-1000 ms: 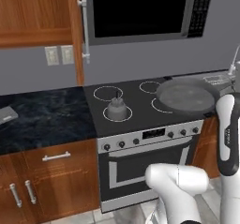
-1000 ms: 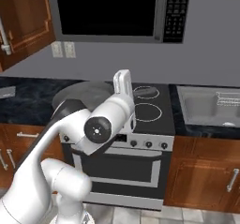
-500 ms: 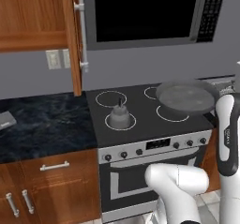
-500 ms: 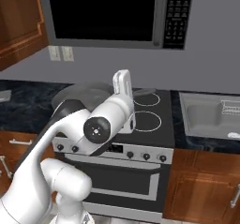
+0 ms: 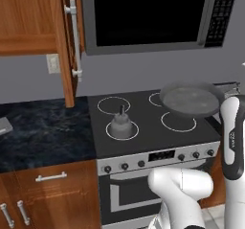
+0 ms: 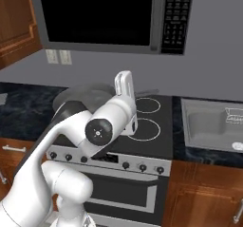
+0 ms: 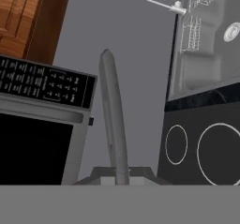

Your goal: Pick the pan from the cabinet and place it on the stove. Then turn on the stove burner for the pan.

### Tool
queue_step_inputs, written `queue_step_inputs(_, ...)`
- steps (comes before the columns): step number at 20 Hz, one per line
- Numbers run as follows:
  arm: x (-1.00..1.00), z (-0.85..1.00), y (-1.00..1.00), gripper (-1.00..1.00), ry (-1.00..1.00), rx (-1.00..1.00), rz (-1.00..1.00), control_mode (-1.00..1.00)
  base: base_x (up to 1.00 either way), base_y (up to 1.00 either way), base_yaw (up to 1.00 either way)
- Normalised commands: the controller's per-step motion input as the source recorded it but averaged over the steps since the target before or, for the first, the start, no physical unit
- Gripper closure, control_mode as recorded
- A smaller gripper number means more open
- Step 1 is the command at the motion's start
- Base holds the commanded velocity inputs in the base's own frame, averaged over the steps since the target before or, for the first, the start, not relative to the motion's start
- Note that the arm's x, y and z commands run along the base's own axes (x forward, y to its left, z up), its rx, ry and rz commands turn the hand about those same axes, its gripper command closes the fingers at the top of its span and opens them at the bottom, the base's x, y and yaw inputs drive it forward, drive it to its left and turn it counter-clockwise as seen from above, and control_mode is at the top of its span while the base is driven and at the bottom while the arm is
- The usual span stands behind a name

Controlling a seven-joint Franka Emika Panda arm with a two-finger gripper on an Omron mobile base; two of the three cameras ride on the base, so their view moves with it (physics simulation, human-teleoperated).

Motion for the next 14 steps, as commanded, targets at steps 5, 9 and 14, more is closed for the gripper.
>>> queue_step_inputs(5,0.0,0.0,0.0,1.0,0.0,0.0,0.0,1.0,0.28,-0.04,0.08)
queue_step_inputs(9,0.0,0.0,0.0,1.0,0.0,0.0,0.0,1.0,0.28,-0.04,0.08)
queue_step_inputs(14,0.0,0.0,0.0,1.0,0.0,0.0,0.0,1.0,0.24,-0.01,0.07)
